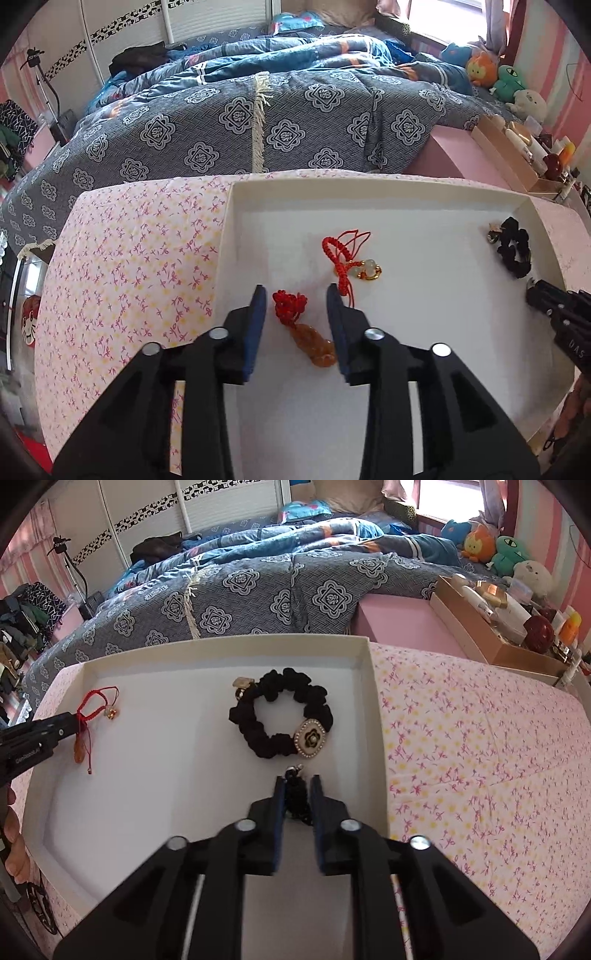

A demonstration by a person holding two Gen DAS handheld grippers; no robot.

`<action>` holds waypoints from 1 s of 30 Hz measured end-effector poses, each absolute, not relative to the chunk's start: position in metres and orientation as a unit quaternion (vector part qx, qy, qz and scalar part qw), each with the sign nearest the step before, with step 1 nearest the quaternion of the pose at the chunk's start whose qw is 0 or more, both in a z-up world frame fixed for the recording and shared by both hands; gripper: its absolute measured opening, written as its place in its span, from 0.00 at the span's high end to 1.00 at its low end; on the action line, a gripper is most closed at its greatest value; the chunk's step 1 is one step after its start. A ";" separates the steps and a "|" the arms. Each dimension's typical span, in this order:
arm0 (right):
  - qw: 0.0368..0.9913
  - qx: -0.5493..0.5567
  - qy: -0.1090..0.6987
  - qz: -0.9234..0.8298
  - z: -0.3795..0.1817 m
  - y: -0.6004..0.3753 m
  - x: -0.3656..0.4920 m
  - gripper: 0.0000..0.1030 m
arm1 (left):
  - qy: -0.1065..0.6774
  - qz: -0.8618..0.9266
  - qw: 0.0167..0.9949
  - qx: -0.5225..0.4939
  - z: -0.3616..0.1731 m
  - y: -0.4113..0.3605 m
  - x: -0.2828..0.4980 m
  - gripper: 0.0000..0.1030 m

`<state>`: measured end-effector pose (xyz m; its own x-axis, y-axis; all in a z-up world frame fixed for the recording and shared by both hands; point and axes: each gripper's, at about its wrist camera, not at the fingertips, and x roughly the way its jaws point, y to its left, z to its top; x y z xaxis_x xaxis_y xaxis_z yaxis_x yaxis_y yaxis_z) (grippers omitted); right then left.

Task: Organize jewelry
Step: 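Carry the gourd pendant and black charm in both grippers over the tray, then open both grippers to release the pendant and charm into the tray, then move left gripper to the black leather bracelet while right gripper approaches beige scrunchie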

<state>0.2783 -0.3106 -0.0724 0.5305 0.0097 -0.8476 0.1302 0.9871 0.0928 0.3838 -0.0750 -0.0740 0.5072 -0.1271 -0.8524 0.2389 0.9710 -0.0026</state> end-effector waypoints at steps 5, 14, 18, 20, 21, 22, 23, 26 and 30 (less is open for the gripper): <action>0.880 0.067 0.469 -0.030 -0.059 -0.308 0.274 0.60 | 0.458 -0.109 0.880 0.065 -0.056 -0.078 0.369 0.35; 0.895 0.069 0.439 -0.024 -0.007 -0.309 0.233 0.37 | 0.426 -0.127 0.894 0.061 -0.009 -0.066 0.322 0.09; 0.903 0.073 0.422 -0.018 0.020 -0.315 0.199 0.29 | 0.414 -0.137 0.898 0.056 0.012 -0.053 0.290 0.06; 0.908 0.078 0.412 -0.013 0.035 -0.318 0.178 0.26 | 0.408 -0.136 0.901 0.056 0.024 -0.046 0.272 0.04; 0.910 0.077 0.408 -0.013 0.042 -0.320 0.169 0.25 | 0.406 -0.135 0.902 0.054 0.030 -0.042 0.265 0.03; 0.911 0.075 0.404 -0.013 0.048 -0.321 0.163 0.23 | 0.404 -0.137 0.903 0.051 0.038 -0.038 0.256 0.03; 0.913 0.073 0.401 -0.014 0.054 -0.322 0.157 0.23 | 0.402 -0.141 0.904 0.047 0.044 -0.035 0.248 0.03; 0.919 0.069 0.389 -0.012 0.072 -0.324 0.134 0.22 | 0.389 -0.146 0.908 0.047 0.064 -0.028 0.222 0.03; 0.925 0.061 0.376 -0.010 0.088 -0.325 0.106 0.22 | 0.373 -0.150 0.914 0.056 0.082 -0.026 0.185 0.03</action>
<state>0.1059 -0.3253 0.0883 0.7170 0.0275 -0.6965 0.0650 0.9922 0.1061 0.1853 -0.0255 0.0822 0.6771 -0.2324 -0.6982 0.3164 0.9486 -0.0088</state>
